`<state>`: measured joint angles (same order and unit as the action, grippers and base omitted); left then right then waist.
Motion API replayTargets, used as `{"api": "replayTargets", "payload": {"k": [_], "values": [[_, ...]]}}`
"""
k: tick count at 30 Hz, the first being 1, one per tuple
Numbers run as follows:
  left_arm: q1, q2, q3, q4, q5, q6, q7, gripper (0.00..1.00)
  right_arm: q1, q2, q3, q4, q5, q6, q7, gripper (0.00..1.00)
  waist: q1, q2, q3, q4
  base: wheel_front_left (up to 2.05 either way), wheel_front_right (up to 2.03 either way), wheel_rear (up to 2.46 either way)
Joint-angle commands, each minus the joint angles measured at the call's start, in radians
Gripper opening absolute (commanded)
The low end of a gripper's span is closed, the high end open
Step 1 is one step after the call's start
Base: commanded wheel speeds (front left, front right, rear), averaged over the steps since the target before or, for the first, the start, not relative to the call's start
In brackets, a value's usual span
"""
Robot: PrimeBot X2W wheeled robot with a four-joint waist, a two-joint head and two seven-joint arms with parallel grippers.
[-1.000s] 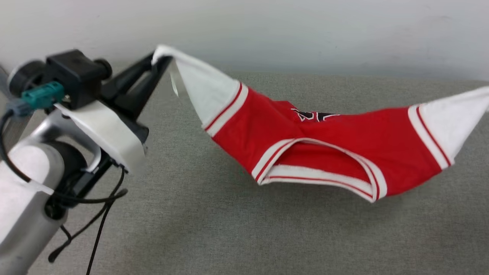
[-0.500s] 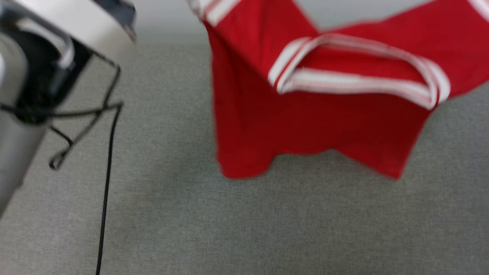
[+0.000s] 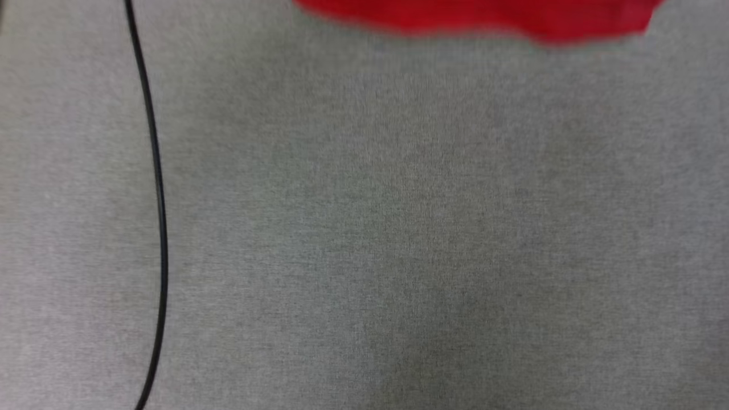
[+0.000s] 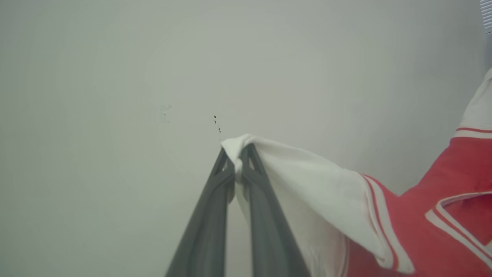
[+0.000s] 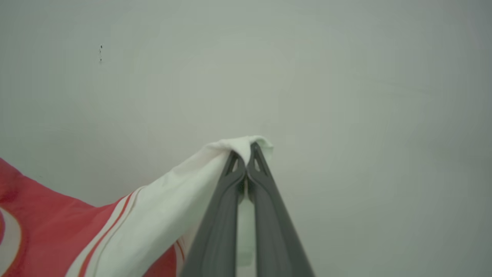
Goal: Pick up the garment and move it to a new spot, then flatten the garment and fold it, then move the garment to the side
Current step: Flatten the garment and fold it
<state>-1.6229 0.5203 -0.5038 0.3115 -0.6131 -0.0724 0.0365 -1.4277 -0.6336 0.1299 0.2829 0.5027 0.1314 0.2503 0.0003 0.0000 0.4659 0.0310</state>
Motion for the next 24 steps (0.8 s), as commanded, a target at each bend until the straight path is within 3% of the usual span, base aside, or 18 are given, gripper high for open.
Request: {"api": "replayTargets", "payload": {"k": [1, 6, 12, 18, 24], "values": [[-0.007, 0.000, 0.005, 0.004, 0.002, -0.005, -0.004, 0.00, -0.010, 0.004, 0.001, 0.002, -0.004, -0.001, -0.004, 0.00, -0.0003, 0.0000, 0.038, -0.008, 0.00, 0.00, 0.00], [-0.112, -0.012, 0.024, 0.136, 0.018, -0.015, -0.081, 0.00, -0.190, 0.045, 0.063, 0.174, -0.035, -0.001, -0.087, 0.00, -0.0003, 0.0000, 0.106, -0.010, 0.00, 0.00, 0.00], [-0.098, -0.020, 0.012, 0.218, 0.010, -0.029, -0.135, 0.00, -0.228, 0.056, 0.120, 0.269, -0.015, -0.001, -0.145, 0.00, -0.0003, 0.0000, 0.137, -0.001, 0.00, 0.00, 0.00], [-0.004, -0.025, -0.003, 0.291, -0.002, -0.042, -0.230, 0.00, -0.149, 0.058, 0.189, 0.328, 0.043, -0.001, -0.221, 0.00, -0.0003, 0.0000, 0.126, 0.001, 0.00, 0.00, 0.00], [0.188, -0.012, -0.002, 0.253, 0.001, -0.028, -0.291, 0.00, 0.022, 0.031, 0.291, 0.286, 0.104, -0.001, -0.277, 0.00, -0.0003, 0.0000, 0.065, -0.001, 0.00, 0.00, 0.00]]}}
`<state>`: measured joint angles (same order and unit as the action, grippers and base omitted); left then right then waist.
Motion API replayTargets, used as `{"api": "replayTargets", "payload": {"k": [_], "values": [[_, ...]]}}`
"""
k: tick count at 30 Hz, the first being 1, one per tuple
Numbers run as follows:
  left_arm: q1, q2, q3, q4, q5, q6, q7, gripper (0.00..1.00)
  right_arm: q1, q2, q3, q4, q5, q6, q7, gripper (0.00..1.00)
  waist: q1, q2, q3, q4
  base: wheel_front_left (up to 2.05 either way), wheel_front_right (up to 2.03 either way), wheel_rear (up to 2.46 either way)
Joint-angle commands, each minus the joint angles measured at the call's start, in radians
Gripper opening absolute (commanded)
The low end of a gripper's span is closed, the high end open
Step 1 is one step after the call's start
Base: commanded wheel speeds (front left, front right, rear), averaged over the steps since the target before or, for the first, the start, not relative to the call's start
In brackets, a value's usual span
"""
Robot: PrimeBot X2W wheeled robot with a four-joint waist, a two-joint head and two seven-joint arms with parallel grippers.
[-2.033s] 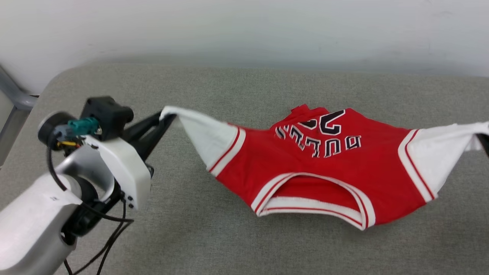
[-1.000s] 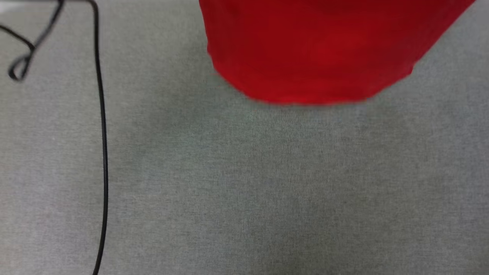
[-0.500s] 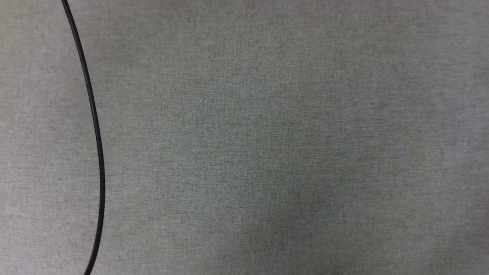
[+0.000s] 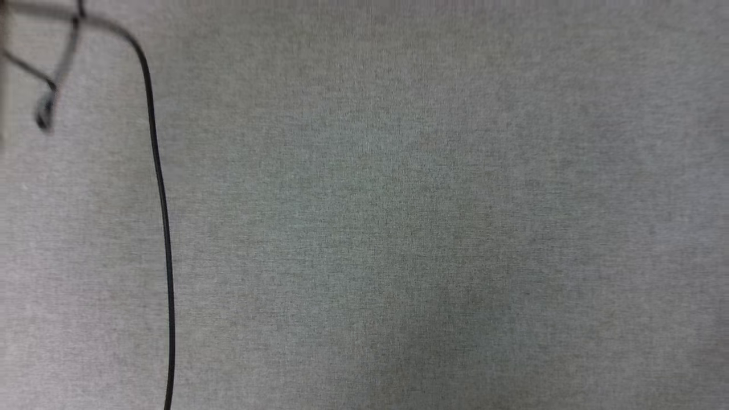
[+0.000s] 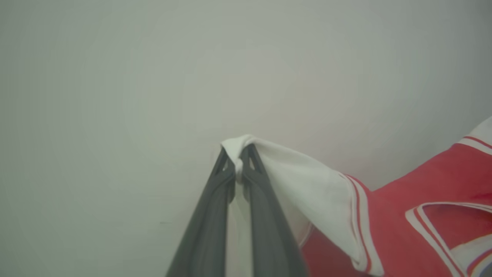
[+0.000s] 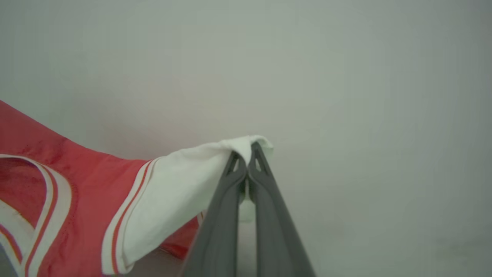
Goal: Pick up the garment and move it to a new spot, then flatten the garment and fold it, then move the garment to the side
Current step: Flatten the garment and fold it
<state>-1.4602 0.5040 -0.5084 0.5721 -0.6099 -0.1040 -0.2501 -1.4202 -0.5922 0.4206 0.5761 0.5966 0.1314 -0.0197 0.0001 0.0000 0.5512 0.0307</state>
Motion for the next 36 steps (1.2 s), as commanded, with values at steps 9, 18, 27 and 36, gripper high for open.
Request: {"api": "replayTargets", "payload": {"k": [9, 18, 27, 36], "values": [[0.459, 0.022, 0.080, -0.246, -0.033, 0.113, -0.016, 0.00, 0.379, -0.067, 0.042, -0.145, 0.082, -0.001, -0.055, 0.00, -0.0001, 0.0000, -0.137, 0.007, 0.00, 0.00, 0.00], [0.944, 0.030, 0.148, -0.415, -0.060, 0.201, -0.016, 0.00, 0.791, -0.031, 0.004, -0.226, 0.094, -0.001, -0.087, 0.00, -0.0001, 0.0000, -0.283, -0.015, 0.00, 0.00, 0.00], [1.311, 0.036, 0.210, -0.450, -0.076, 0.238, -0.016, 0.00, 1.146, 0.023, -0.106, -0.268, 0.102, -0.001, -0.070, 0.00, -0.0001, 0.0000, -0.409, -0.034, 0.00, 0.00, 0.00], [1.530, 0.025, 0.205, -0.429, -0.103, 0.263, -0.016, 0.00, 1.412, 0.070, -0.198, -0.295, 0.066, -0.002, -0.018, 0.00, -0.0001, 0.0000, -0.474, -0.027, 0.00, 0.00, 0.00]]}}
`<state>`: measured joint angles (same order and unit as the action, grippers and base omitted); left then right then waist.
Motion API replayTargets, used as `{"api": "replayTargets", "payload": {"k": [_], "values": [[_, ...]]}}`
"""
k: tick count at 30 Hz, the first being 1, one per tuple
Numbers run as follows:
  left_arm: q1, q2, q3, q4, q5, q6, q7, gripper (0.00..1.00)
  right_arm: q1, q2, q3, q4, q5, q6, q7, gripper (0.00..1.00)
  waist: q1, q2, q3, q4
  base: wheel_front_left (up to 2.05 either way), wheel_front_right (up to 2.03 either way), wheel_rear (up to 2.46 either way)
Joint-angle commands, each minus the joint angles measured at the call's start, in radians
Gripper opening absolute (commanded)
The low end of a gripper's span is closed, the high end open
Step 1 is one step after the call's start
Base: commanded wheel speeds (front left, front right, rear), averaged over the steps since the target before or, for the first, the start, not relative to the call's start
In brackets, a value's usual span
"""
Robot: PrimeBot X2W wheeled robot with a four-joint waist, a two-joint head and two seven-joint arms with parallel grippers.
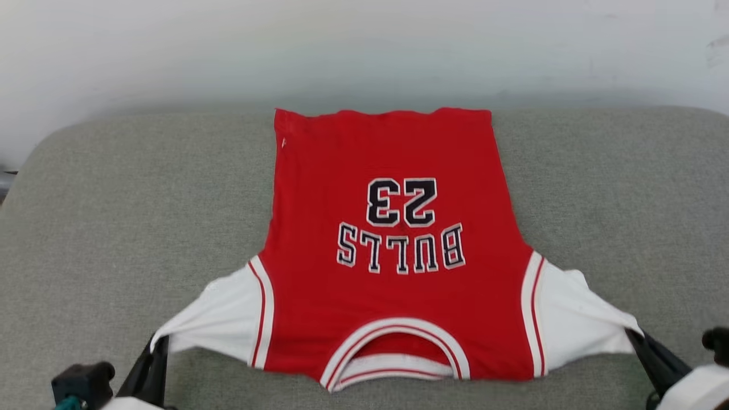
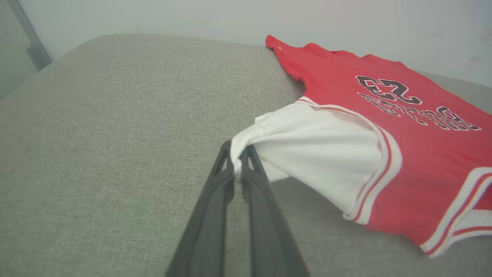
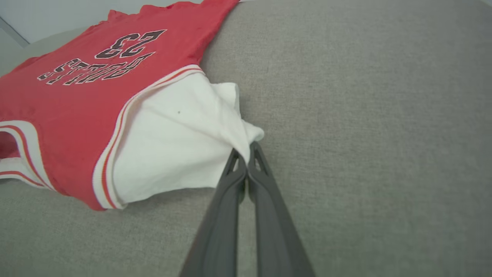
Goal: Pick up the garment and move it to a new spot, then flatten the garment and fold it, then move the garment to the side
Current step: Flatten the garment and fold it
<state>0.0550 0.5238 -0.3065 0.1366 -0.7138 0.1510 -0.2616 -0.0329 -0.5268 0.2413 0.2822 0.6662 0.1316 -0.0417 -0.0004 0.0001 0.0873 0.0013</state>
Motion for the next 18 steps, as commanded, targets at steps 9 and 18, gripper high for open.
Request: {"api": "replayTargets", "payload": {"k": [9, 18], "values": [[0.111, -0.014, -0.005, 0.051, -0.013, 0.013, -0.005, 0.00, 0.214, 0.042, -0.089, 0.013, -0.005, -0.002, 0.050, 0.00, 0.0004, -0.0001, -0.040, 0.012, 0.00, 0.00, 0.00], [0.096, -0.049, -0.022, 0.066, 0.020, 0.007, -0.005, 0.00, 0.226, 0.077, -0.105, 0.022, -0.041, -0.002, 0.060, 0.20, 0.0004, -0.0001, -0.051, 0.024, 0.00, 0.00, 0.00]]}}
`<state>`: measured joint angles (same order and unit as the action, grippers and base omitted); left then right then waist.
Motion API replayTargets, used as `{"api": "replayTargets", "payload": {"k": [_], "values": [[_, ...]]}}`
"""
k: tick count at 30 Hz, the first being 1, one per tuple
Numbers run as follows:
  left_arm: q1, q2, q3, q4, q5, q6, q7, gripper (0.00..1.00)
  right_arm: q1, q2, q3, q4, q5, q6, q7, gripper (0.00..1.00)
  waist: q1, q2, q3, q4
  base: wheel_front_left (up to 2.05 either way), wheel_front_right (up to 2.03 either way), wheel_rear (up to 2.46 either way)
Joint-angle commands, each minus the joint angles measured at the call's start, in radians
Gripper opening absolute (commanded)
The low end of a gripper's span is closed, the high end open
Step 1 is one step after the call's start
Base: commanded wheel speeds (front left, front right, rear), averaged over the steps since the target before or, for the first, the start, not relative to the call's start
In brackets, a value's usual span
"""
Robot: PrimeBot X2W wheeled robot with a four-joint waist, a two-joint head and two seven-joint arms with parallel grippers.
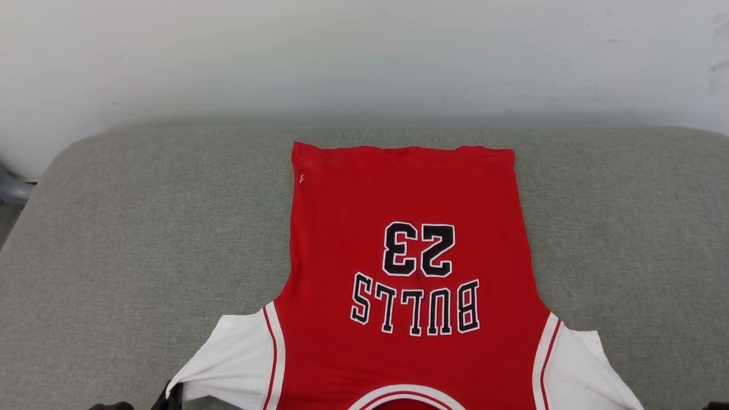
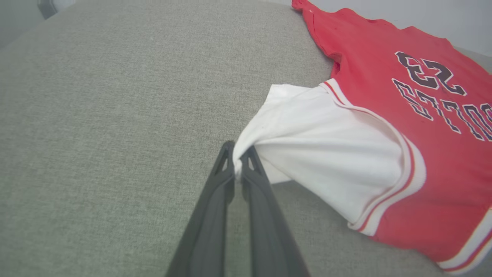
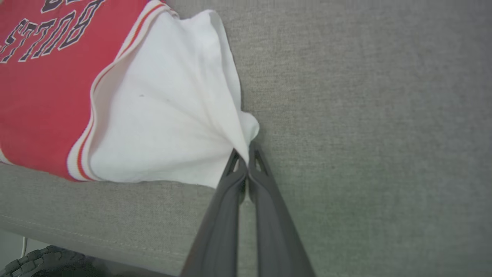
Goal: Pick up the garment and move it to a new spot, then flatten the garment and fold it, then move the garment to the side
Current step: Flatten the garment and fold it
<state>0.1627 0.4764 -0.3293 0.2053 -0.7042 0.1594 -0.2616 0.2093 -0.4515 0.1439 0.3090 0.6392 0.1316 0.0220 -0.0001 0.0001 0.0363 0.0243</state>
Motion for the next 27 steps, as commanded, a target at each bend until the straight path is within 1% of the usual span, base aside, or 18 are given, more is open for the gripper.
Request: {"api": "replayTargets", "payload": {"k": [1, 2, 5, 9, 12, 13, 14, 18, 20, 23, 27], "values": [[-0.016, -0.003, -0.004, -0.006, 0.017, -0.004, -0.005, 0.00, -0.025, 0.004, -0.013, -0.006, -0.021, -0.002, -0.004, 0.40, 0.0001, -0.0001, 0.000, 0.002, 0.00, 0.00, 0.00], [-0.020, -0.006, -0.008, -0.009, 0.023, -0.006, -0.005, 0.00, -0.032, 0.009, -0.016, -0.011, -0.027, -0.002, -0.004, 1.00, 0.0001, -0.0001, -0.001, 0.004, 0.00, 0.00, 0.00], [-0.036, -0.014, -0.017, -0.023, 0.038, -0.010, -0.005, 0.00, -0.051, 0.011, -0.042, -0.036, -0.016, -0.002, -0.004, 1.00, 0.0001, -0.0001, 0.001, 0.013, 0.00, 0.00, 0.00], [-0.063, -0.038, -0.037, -0.044, 0.071, -0.016, -0.005, 0.00, -0.097, -0.026, -0.113, -0.103, -0.013, -0.002, -0.012, 1.00, 0.0001, -0.0001, 0.017, 0.029, 0.00, 0.00, 0.00], [-0.087, -0.057, -0.042, -0.060, 0.091, -0.015, -0.005, 0.00, -0.156, -0.063, -0.183, -0.173, -0.019, -0.002, 0.005, 1.00, 0.0001, -0.0001, 0.035, 0.046, 0.00, 0.00, 0.00], [-0.087, -0.057, -0.042, -0.060, 0.091, -0.015, -0.005, 0.00, -0.156, -0.063, -0.183, -0.173, -0.019, -0.002, 0.005, 1.00, 0.0001, -0.0001, 0.035, 0.046, 0.00, 0.00, 0.00], [-0.093, -0.062, -0.043, -0.066, 0.098, -0.015, -0.005, 0.00, -0.186, -0.074, -0.213, -0.201, -0.015, -0.002, 0.016, 1.00, 0.0001, -0.0001, 0.043, 0.052, 0.00, 0.00, 0.00], [-0.135, -0.084, -0.047, -0.091, 0.130, -0.024, -0.005, 0.00, -0.311, -0.132, -0.290, -0.296, -0.008, -0.001, 0.103, 1.00, 0.0001, -0.0001, 0.104, 0.087, 0.00, 0.00, 0.00], [-0.161, -0.100, -0.043, -0.104, 0.148, -0.026, -0.005, 0.00, -0.394, -0.158, -0.297, -0.327, -0.001, -0.001, 0.150, 1.00, 0.0001, -0.0001, 0.138, 0.106, 0.00, 0.00, 0.00], [-0.196, -0.128, -0.037, -0.122, 0.173, -0.037, -0.005, 0.00, -0.510, -0.212, -0.270, -0.359, 0.019, -0.002, 0.274, 1.00, 0.0001, -0.0001, 0.193, 0.135, 0.00, 0.00, 0.00], [-0.239, -0.173, -0.031, -0.134, 0.205, -0.059, -0.005, 0.00, -0.675, -0.263, -0.202, -0.344, 0.045, -0.001, 0.470, 1.00, 0.0001, -0.0001, 0.262, 0.173, 0.00, 0.00, 0.00]]}}
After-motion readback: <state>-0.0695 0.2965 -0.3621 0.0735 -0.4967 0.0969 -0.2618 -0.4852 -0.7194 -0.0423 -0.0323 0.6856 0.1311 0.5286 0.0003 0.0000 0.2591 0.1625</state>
